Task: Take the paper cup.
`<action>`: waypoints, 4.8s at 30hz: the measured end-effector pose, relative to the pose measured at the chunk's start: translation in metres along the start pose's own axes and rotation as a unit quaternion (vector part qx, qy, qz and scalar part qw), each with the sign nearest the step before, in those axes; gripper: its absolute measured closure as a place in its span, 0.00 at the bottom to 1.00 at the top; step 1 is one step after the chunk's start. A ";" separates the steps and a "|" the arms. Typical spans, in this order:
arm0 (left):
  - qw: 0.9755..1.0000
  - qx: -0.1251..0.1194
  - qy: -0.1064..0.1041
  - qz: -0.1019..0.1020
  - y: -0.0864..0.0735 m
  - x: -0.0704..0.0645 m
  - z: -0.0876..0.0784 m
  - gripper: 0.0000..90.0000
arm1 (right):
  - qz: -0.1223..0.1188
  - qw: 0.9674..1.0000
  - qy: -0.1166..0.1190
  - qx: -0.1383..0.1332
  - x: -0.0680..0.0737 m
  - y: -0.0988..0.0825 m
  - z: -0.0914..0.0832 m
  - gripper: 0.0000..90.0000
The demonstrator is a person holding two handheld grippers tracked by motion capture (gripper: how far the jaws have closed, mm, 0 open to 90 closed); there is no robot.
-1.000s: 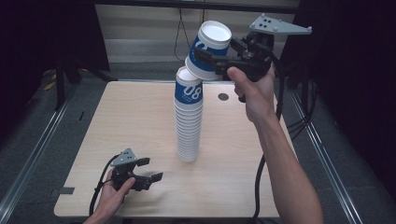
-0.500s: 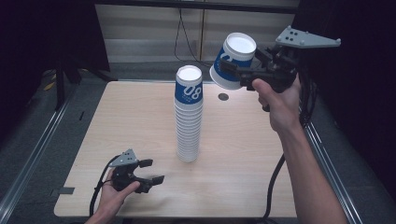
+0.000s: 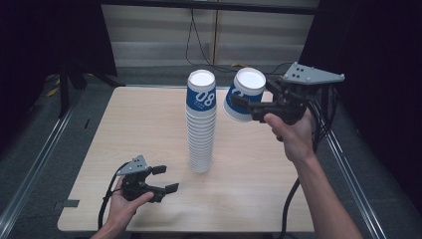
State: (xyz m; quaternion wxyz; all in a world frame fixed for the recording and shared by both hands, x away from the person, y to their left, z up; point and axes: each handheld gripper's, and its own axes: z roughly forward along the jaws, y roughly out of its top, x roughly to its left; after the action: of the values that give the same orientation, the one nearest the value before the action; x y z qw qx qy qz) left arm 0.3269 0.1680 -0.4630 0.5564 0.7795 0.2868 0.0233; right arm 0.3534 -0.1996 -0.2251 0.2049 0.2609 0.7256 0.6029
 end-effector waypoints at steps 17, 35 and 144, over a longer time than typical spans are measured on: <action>0.999 0.006 -0.009 0.033 0.033 -0.008 0.011 0.17 | 0.039 0.998 0.027 0.035 0.005 -0.071 0.016 0.31; 0.998 -0.012 -0.043 0.037 0.037 -0.013 0.019 0.20 | 0.064 0.995 0.065 0.043 0.018 -0.121 0.032 0.31; 0.992 0.058 -0.095 0.057 0.025 -0.018 0.030 0.22 | 0.107 0.978 0.145 0.103 0.052 -0.179 0.053 0.18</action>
State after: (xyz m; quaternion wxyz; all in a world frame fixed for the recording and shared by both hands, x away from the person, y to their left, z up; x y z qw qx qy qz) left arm 0.3335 0.1282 -0.4472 0.5326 0.8242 0.1889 -0.0358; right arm 0.3217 -0.1505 -0.4102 0.0042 0.2666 0.7734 0.5751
